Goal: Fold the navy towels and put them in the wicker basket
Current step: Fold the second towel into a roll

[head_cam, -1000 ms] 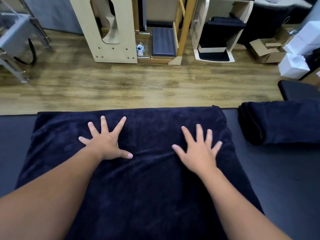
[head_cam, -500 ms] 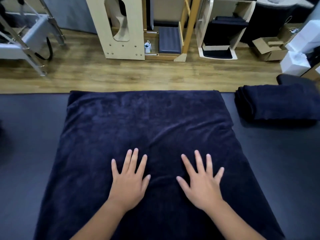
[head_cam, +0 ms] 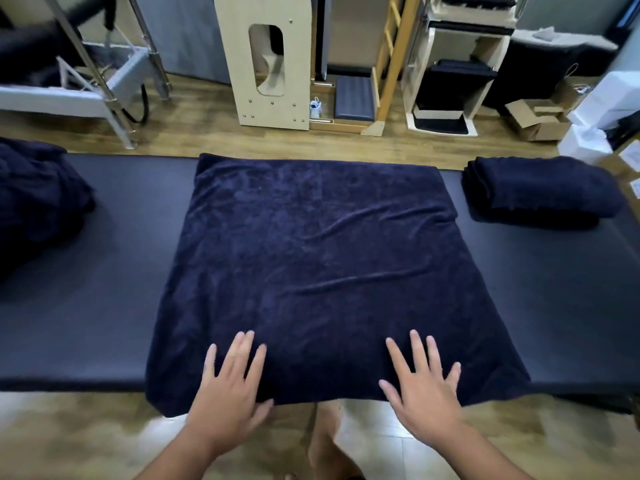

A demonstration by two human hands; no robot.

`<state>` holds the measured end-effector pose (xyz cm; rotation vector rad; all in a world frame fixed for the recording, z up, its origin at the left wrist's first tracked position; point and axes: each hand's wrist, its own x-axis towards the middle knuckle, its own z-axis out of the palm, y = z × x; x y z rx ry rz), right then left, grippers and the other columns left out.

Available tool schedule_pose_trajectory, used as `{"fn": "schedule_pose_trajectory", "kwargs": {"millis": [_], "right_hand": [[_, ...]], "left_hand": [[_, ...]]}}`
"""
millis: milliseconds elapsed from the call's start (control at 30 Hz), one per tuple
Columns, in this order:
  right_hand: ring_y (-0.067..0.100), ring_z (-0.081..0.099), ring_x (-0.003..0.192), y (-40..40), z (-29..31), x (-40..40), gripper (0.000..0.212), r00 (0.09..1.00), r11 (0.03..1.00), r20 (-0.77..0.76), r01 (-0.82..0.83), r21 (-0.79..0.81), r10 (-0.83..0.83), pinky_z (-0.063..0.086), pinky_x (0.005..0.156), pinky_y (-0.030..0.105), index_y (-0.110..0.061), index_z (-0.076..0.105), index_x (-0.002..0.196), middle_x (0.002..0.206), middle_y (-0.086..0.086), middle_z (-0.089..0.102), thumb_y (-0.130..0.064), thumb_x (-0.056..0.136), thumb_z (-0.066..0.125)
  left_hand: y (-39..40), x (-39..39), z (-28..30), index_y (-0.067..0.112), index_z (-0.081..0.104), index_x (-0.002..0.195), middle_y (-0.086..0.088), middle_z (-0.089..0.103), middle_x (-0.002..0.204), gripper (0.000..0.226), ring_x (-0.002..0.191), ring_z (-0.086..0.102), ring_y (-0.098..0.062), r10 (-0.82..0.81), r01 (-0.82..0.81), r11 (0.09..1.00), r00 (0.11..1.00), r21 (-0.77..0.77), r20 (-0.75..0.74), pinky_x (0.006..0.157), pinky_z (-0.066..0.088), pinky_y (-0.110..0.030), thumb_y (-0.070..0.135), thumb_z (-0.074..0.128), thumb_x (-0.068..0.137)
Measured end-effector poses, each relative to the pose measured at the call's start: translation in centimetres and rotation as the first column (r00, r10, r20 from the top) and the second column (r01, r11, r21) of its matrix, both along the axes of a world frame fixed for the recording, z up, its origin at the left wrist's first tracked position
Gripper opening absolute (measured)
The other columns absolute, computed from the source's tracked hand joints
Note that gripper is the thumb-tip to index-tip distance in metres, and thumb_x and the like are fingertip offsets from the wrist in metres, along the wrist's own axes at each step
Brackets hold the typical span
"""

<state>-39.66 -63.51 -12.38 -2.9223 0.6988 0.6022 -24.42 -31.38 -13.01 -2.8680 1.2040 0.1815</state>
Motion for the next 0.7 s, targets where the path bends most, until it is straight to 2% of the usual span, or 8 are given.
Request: {"fn": "schedule_pose_trajectory", "kwargs": {"millis": [100,167,233,333,400,500,567,700], "right_hand": [[0.033,0.032,0.145,-1.4,0.2,-1.8,0.094,0.997,0.998,0.038,-0.062,-0.013,0.063,0.047,0.092,0.068,-0.024,0.046,0.146,0.156,0.008,0.040,-0.048,0.065,0.087],[0.027,0.034,0.146,-2.3,0.6,-2.0,0.080,0.998,0.999,0.049,-0.037,0.015,0.036,0.046,0.102,0.061,-0.020,0.054,0.139,0.155,0.003,0.042,-0.030,0.069,0.090],[0.025,0.037,0.146,-2.6,0.8,-1.9,0.064,0.995,0.999,0.103,-0.021,0.031,0.018,0.042,0.108,0.055,-0.019,0.060,0.132,0.153,0.001,0.044,-0.024,0.074,0.087],[0.027,0.061,0.115,-3.0,1.0,-1.7,0.049,0.990,0.999,0.137,-0.041,0.023,0.038,0.056,0.082,0.049,-0.021,0.072,0.092,0.121,-0.002,0.064,-0.020,0.051,0.098],[0.022,0.061,0.101,-3.5,1.3,-1.6,0.038,0.983,0.997,0.173,-0.072,0.030,0.065,0.052,0.070,0.040,-0.026,0.067,0.075,0.108,-0.009,0.063,-0.021,0.051,0.096],[0.016,0.054,0.096,-4.7,2.6,-0.8,0.023,0.959,0.993,0.276,-0.094,0.072,0.071,0.041,0.071,0.030,-0.029,0.056,0.079,0.099,-0.017,0.056,-0.022,0.082,0.077],[0.014,0.053,0.088,-5.4,3.7,0.1,0.019,0.947,0.990,0.321,-0.031,0.138,-0.015,0.039,0.070,0.031,-0.029,0.047,0.088,0.090,-0.012,0.055,-0.016,0.094,0.060],[0.018,0.057,0.104,-7.1,4.4,2.5,0.029,0.959,0.993,0.284,-0.044,0.107,0.012,0.046,0.083,0.035,-0.029,0.050,0.123,0.110,-0.009,0.056,-0.017,0.096,0.053]], "left_hand": [[2.1,-0.1,0.1,0.005,0.050,0.124,-0.022,0.050,0.126,0.071,0.106,0.058,-0.044,0.086,-0.085,0.995,0.996,-0.042,0.011,0.082,0.052,-0.053,0.043,0.073,0.069],[2.6,0.5,0.5,0.002,0.056,0.110,-0.018,0.052,0.111,0.078,0.089,0.055,-0.038,0.173,-0.174,0.984,0.985,-0.049,-0.017,0.068,0.053,-0.047,0.032,0.096,0.050],[2.6,1.1,1.0,0.007,0.059,0.090,-0.011,0.050,0.095,0.065,0.077,0.050,-0.032,0.129,-0.129,0.991,0.992,-0.048,0.014,0.060,0.049,-0.042,0.027,0.100,0.044],[2.3,1.5,1.6,0.014,0.055,0.072,-0.005,0.047,0.084,0.046,0.073,0.049,-0.029,-0.004,0.006,1.000,0.998,-0.026,0.070,0.060,0.042,-0.039,0.017,0.095,0.049],[2.4,1.6,1.8,0.016,0.055,0.069,-0.003,0.048,0.082,0.044,0.072,0.051,-0.027,-0.033,0.035,0.999,0.998,-0.037,0.053,0.059,0.043,-0.037,0.012,0.093,0.048],[2.8,2.7,2.3,0.024,0.044,0.073,0.004,0.047,0.076,0.058,0.067,0.050,-0.022,-0.001,0.001,0.993,1.000,-0.121,-0.001,0.056,0.042,-0.031,0.004,0.091,0.046],[2.9,4.4,3.2,0.026,0.038,0.079,0.007,0.045,0.074,0.056,0.066,0.051,-0.019,0.081,-0.093,0.974,0.994,-0.207,-0.067,0.057,0.043,-0.030,-0.001,0.084,0.060],[2.0,9.1,5.1,0.022,0.051,0.080,0.005,0.043,0.081,0.040,0.070,0.053,-0.023,0.070,-0.072,0.993,0.997,-0.088,-0.034,0.057,0.052,-0.038,-0.005,0.077,0.065]]}}
